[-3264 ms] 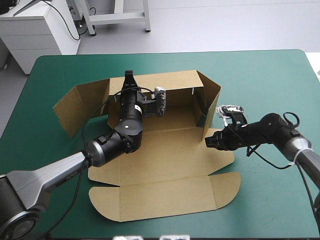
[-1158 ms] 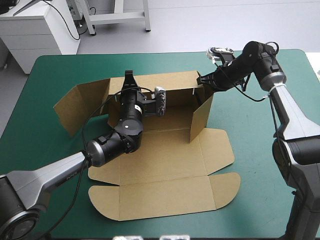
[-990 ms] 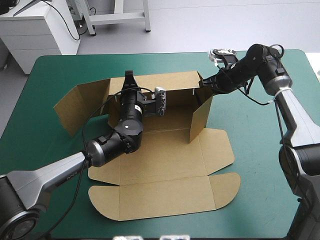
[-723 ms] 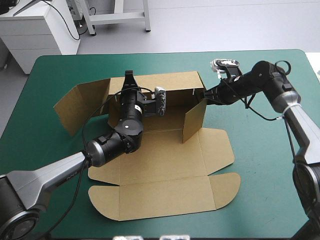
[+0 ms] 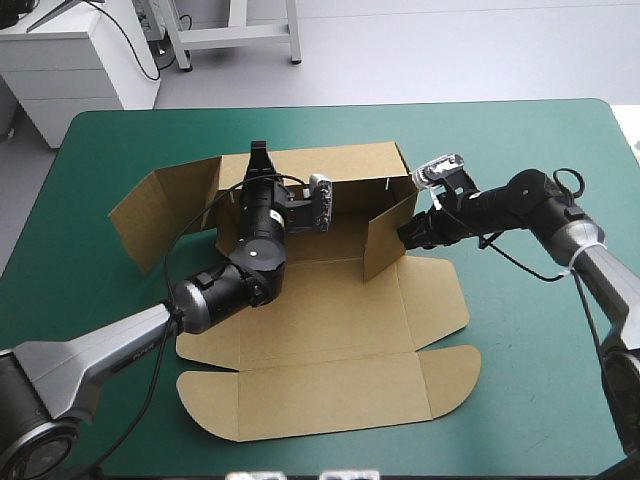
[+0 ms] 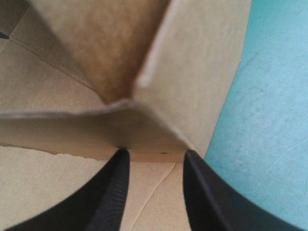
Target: Fold the box
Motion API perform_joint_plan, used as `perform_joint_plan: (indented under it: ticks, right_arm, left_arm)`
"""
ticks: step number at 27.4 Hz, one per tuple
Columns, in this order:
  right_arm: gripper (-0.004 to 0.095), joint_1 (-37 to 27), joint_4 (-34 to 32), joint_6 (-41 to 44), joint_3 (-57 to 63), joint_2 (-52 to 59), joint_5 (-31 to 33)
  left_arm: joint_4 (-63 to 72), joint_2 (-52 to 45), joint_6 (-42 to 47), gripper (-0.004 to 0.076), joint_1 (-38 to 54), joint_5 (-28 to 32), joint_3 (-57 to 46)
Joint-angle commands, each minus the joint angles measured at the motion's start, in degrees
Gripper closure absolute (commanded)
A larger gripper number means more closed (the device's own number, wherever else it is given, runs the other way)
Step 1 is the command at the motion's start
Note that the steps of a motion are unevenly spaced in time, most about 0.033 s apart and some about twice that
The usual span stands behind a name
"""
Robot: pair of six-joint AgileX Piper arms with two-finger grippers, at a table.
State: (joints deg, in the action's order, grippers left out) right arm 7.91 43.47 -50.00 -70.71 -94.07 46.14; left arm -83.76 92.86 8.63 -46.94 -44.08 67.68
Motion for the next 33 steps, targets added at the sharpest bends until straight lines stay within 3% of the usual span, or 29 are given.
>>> perform_joint_plan:
  ticks: [1,3,8,12,17,27,33]
  right_arm:
    - [0.0345,-0.14,1.58,-3.86,-1.43,2.97,1.33]
    - [0.0270,-0.14,1.61,-6.30,-1.43,2.97,0.01]
    - [0.0263,-0.01,3.03,-9.01,-1.43,2.01,-5.63]
    - [0.0263,-0.01,6.10,-8.46,-1.31,0.35,-4.56]
    - [0.0265,-0.01,19.40,-14.73,4.79,0.37,-9.27]
    - [0.0265,7.53,42.04,-35.22,14.50,3.04,-29.86]
    - [0.0265,7.76,54.03,-46.48,14.01,3.04,-30.26]
  left_arm:
    - [-3.31,-2.44,1.83,0.0732,-0.41,-0.23,1.88]
    - [-3.31,-2.44,1.73,0.0732,-0.41,-0.23,1.88]
    - [-3.31,-2.44,1.73,0.0732,-0.41,-0.23,1.88]
    - [-3.31,-2.44,1.73,0.0732,-0.41,-0.33,1.88]
    - [-3.31,-2.44,1.73,0.0732,-0.41,-0.33,1.88]
    - [-3.31,-2.44,1.73,0.0732,-0.41,-0.53,1.88]
    - [-3.31,-2.44,1.73,0.0732,-0.41,-0.23,1.88]
